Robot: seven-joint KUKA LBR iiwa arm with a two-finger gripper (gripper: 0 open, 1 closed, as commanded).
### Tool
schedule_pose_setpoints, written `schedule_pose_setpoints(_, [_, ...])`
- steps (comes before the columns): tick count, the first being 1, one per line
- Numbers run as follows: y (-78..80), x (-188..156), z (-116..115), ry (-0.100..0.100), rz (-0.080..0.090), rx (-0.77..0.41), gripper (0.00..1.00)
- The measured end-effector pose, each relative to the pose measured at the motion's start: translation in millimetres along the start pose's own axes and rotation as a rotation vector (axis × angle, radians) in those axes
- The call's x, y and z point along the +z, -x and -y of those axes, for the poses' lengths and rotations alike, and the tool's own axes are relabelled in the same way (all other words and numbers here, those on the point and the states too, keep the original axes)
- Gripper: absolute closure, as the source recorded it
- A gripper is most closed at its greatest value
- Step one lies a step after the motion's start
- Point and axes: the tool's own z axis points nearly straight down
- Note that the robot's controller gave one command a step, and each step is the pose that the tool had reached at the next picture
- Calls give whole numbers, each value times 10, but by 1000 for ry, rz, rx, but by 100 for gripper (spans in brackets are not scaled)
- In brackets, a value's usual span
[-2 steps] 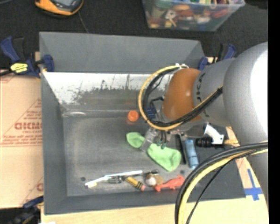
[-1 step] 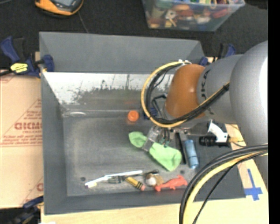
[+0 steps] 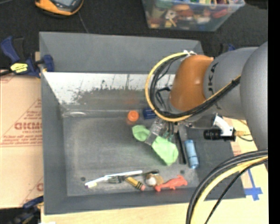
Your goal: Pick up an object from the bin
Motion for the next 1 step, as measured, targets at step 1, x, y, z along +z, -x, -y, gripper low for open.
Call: schedule_pose_setpoints(1, [-3, -238, 5, -2, -3, -4, 100])
